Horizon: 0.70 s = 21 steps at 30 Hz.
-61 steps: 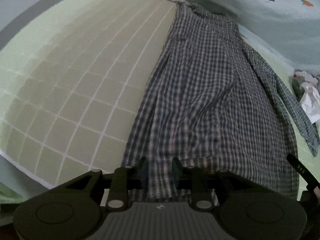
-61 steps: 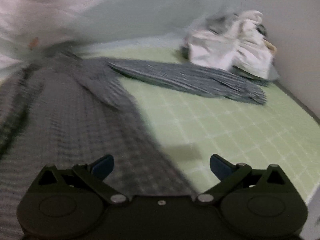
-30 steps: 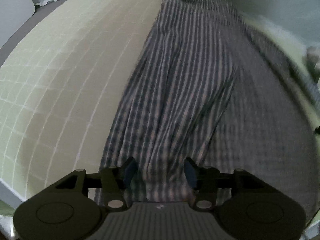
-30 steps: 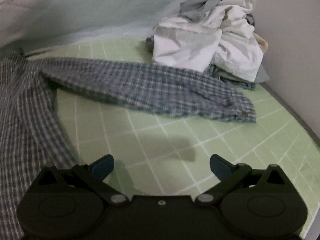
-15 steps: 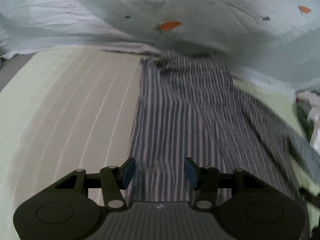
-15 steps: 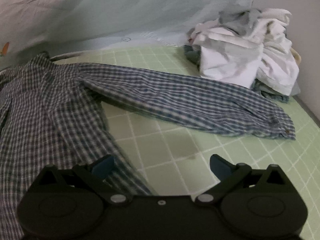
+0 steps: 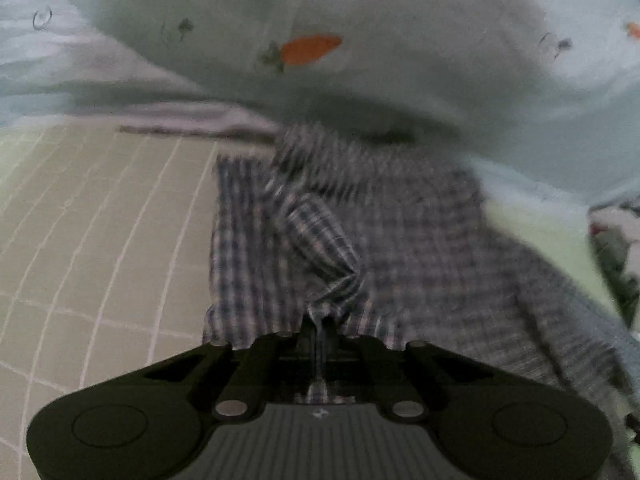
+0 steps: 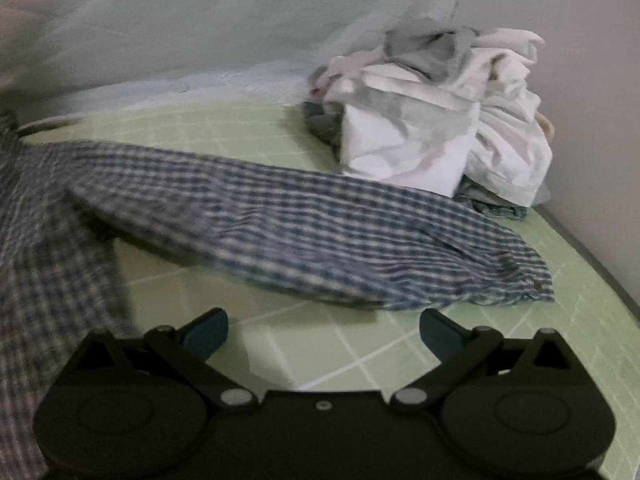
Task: Fold clothes
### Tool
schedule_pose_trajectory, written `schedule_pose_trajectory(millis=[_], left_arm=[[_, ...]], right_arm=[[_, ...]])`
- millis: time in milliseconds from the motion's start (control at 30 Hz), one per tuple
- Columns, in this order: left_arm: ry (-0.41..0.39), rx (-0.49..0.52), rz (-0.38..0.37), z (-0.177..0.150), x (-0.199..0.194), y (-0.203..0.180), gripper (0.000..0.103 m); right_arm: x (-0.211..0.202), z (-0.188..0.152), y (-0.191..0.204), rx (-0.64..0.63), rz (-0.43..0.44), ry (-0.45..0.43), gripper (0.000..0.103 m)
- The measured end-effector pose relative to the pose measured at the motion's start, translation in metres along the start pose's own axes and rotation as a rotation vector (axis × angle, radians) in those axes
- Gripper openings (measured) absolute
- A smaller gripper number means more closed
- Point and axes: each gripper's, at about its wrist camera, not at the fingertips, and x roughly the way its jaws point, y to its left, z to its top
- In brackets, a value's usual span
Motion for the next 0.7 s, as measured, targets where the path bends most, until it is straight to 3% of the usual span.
schedule_pose_trajectory(millis=[33, 100, 167, 267, 367, 567, 700], left_arm=[[0.001, -0.008, 0.007, -0.001, 0.0, 0.0, 0.013], [0.009, -0.026, 0.026, 0.0, -0.006, 0.0, 0.034], [0.006, -0.039, 0.043, 0.0, -0.018, -0.003, 0.063], [0.01, -0.03, 0.057, -0.005, -0.034, -0.011, 0.084], [0.049, -0.001, 0.115, -0.017, -0.05, -0.025, 0.086], [0.133, -0.035, 0.134, -0.051, -0.085, -0.032, 0.089], [0.204, -0.007, 0.159, -0.075, -0.089, -0.034, 0.091]], right_arm=[[0.001, 0.001, -0.004, 0.003, -0.007, 0.0, 0.103], [0.003, 0.004, -0.014, 0.028, -0.006, -0.006, 0.103], [0.004, 0.006, -0.026, 0.063, 0.002, -0.011, 0.103], [0.012, 0.009, -0.051, 0.151, 0.002, -0.005, 0.103], [0.02, 0.011, -0.074, 0.204, -0.006, -0.008, 0.103], [0.042, 0.011, -0.126, 0.373, 0.003, 0.009, 0.103], [0.062, 0.005, -0.141, 0.396, -0.043, 0.04, 0.103]])
